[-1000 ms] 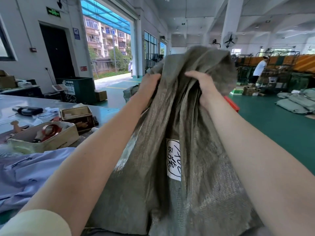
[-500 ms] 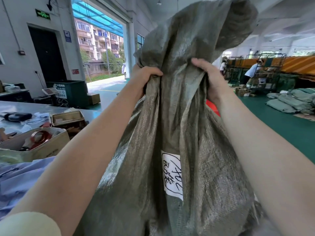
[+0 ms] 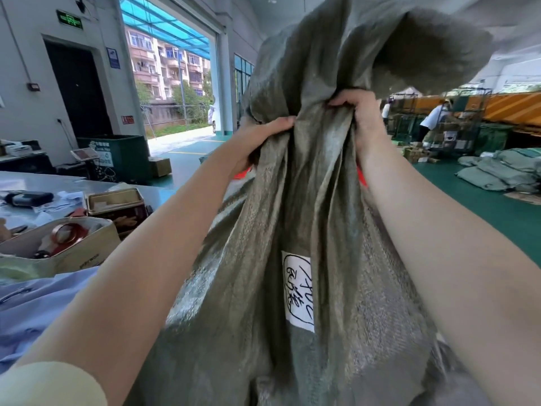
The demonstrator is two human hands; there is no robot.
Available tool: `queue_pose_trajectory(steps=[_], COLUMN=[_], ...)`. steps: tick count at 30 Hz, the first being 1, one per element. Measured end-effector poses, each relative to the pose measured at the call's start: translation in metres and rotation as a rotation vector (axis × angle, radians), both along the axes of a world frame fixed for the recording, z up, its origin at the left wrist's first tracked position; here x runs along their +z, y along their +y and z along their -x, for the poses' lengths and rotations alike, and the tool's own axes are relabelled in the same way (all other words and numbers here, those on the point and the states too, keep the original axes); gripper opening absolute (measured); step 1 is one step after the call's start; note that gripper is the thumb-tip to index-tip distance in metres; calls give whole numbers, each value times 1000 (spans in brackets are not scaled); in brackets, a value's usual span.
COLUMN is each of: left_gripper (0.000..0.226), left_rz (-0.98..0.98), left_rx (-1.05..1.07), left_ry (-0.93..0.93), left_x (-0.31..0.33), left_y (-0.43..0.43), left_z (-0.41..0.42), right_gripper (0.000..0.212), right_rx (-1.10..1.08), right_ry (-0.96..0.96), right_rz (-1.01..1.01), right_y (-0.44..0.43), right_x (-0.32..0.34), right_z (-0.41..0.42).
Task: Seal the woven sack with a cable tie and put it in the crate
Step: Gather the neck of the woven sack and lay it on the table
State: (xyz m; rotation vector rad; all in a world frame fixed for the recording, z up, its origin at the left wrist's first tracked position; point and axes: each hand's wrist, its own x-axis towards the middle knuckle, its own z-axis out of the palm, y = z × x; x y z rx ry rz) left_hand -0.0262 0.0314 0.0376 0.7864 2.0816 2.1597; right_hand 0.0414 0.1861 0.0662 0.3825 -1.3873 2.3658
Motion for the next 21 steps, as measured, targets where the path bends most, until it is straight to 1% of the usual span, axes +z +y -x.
queue_pose_trajectory(steps=[2, 3, 4, 6, 7, 8, 9, 10, 11, 12, 13, 14, 15, 16, 17, 18, 20, 21], left_gripper=[68, 71, 79, 89, 88, 83, 77, 73, 66, 53, 34, 18, 13, 14, 18, 19, 21, 24], left_rz=[135, 179, 211, 239, 226, 197, 153, 110, 65, 16, -41, -79, -91, -81, -70, -53, 6, 41], left_rx=[-227, -313, -346, -315, -295, -285, -270, -244, -214, -177, -150, -140, -124, -121, -139, -165, -126, -80], left_ry=[-114, -132, -115, -76, -76, -73, -83, -96, -106, -102, -85, -68, -58, -58, -70, -92, -104, -102], left_x=[2, 2, 3, 4, 3, 2, 1, -1, -1, 0, 3, 7, 10, 12, 12, 13, 15, 17], left_y=[-4, -3, 1, 12, 18, 23, 26, 27, 28, 28, 26, 24, 23, 23, 22, 23, 31, 35], left_z=[-4, -5, -5, -5, -4, -4, -5, -4, -3, -3, -3, -3, -3, -3, -5, -8, -10, -14], right_gripper=[28, 25, 29, 37, 36, 31, 25, 23, 33, 51, 68, 80, 87, 91, 90, 84, 60, 46], right_rx=[41, 54, 71, 57, 16, -68, -188, -285, -334, -315, -229, -104, 32, 138, 215, 288, 347, 322], right_ry=[39, 52, 55, 7, -32, -58, -55, -27, -19, -65, -140, -203, -248, -282, -303, -298, -245, -227], right_rz=[49, 63, 38, -85, -195, -324, -430, -513, -554, -561, -545, -539, -565, -619, -651, -654, -589, -558], right_y=[2, 2, 1, 2, 1, -1, -1, 3, 9, 17, 26, 36, 44, 48, 49, 44, 28, 18], right_x=[1, 1, 2, 5, 8, 12, 13, 12, 10, 7, 1, -8, -18, -26, -33, -37, -40, -38], right_z=[0, -1, -3, 2, 5, 5, 7, 8, 12, 13, 13, 12, 10, 5, 2, -2, -6, -7])
